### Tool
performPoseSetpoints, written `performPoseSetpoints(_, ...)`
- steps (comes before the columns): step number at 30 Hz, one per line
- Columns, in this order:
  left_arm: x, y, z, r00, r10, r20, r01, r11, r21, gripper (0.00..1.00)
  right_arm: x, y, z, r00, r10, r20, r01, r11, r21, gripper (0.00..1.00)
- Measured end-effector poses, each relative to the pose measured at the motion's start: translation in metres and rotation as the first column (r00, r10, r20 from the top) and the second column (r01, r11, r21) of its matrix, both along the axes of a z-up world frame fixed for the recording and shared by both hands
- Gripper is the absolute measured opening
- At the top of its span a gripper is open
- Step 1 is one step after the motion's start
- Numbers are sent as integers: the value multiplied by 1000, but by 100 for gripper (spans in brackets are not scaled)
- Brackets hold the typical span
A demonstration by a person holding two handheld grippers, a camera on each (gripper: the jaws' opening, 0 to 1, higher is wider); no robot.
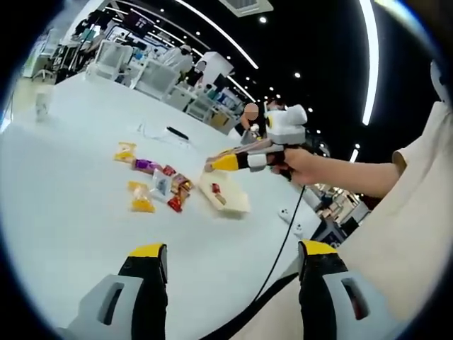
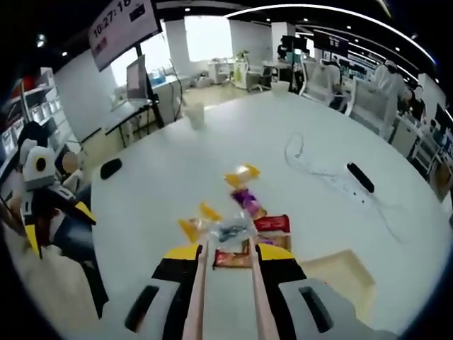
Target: Place the target food into the container with the food tongs after gripping and lifting it, then release it inside without dropping or visibly crushing the food.
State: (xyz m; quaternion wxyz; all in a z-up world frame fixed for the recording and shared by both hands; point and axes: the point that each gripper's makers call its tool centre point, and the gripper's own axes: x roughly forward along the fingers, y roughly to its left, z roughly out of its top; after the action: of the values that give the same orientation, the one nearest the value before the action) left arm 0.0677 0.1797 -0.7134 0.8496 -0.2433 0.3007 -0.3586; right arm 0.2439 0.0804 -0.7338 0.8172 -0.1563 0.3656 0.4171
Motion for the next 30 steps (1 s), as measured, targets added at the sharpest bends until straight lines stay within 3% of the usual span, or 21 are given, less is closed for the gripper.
performPoseSetpoints(3,3,4,5,1000,13,27,-13,1000,-1,68,2,0,-2,1000,6,-1,-6,1000,-3,29)
performPoseSetpoints(8,9,2,9,999,21,25,-21,999,-32,72,3,-1,-6,999,35,8,-34,999,-28,29)
performPoseSetpoints(18,9,9,11,999,36,28,-35,999,-31,72,5,-1,-7,995,97,21,-95,992,-80,29)
performPoseSetpoints(30,8,17,22,994,104,35,-102,993,-54,73,-10,6,-15,979,198,41,-191,971,-141,29)
